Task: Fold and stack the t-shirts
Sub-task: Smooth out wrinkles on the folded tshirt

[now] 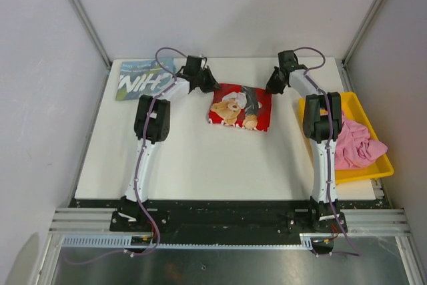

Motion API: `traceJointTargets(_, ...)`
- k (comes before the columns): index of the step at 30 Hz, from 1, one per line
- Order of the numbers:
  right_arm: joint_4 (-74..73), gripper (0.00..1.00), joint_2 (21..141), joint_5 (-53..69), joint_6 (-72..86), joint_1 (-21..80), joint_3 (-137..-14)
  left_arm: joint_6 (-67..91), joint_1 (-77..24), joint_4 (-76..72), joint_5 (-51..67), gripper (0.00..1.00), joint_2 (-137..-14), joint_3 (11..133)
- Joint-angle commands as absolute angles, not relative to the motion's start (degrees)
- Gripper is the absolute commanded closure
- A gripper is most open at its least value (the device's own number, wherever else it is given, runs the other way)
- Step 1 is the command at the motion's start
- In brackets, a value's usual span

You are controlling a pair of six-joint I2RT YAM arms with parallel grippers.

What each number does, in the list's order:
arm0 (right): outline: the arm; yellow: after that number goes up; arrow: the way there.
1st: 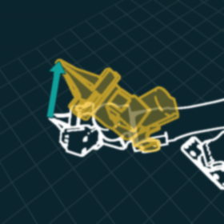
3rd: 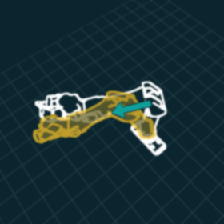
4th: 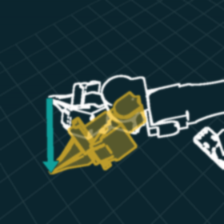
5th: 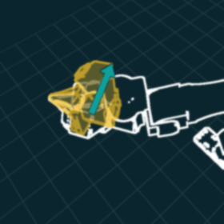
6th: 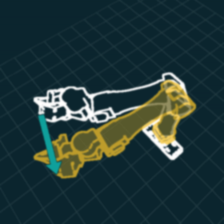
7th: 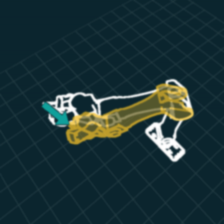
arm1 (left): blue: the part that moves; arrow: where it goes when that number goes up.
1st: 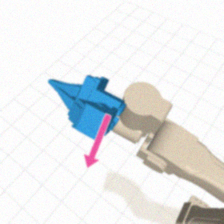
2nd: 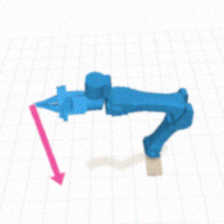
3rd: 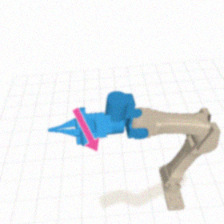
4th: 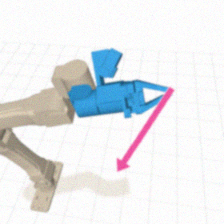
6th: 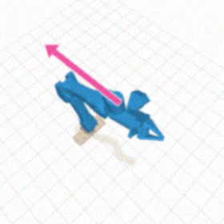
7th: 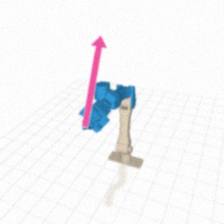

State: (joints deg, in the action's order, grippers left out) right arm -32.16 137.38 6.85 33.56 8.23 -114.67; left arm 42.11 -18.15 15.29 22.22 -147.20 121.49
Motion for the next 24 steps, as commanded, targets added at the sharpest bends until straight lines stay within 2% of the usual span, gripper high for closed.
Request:
traceJointTargets(1,-33.53,0.87,139.60,7.39,33.42,6.70,-118.87,44.27,-17.46,14.52,17.22,0.98,-147.27,122.88)
traceJointTargets(5,-34.89,0.84,138.82,7.16,33.21,6.28,-119.54,44.14,-17.18,14.58,16.92,0.98,-146.23,121.88)
traceJointTargets(7,-35.66,0.81,137.03,6.71,32.80,6.40,-119.62,43.29,-17.08,14.52,17.30,0.95,-145.34,122.01)
traceJointTargets(13,-39.92,0.76,131.03,3.59,31.14,8.57,-119.56,39.54,-16.11,14.53,19.73,0.75,-141.57,123.08)
traceJointTargets(17,-39.79,0.75,125.31,3.03,30.93,10.60,-114.42,37.46,-15.40,14.55,21.02,0.62,-137.09,120.59)
traceJointTargets(21,-37.60,0.74,119.57,3.96,31.63,12.60,-106.40,36.12,-15.43,14.55,22.08,0.59,-130.47,112.75)
traceJointTargets(24,-35.95,0.75,116.14,6.12,32.35,14.23,-100.52,36.55,-15.58,14.44,23.29,0.64,-125.26,104.17)
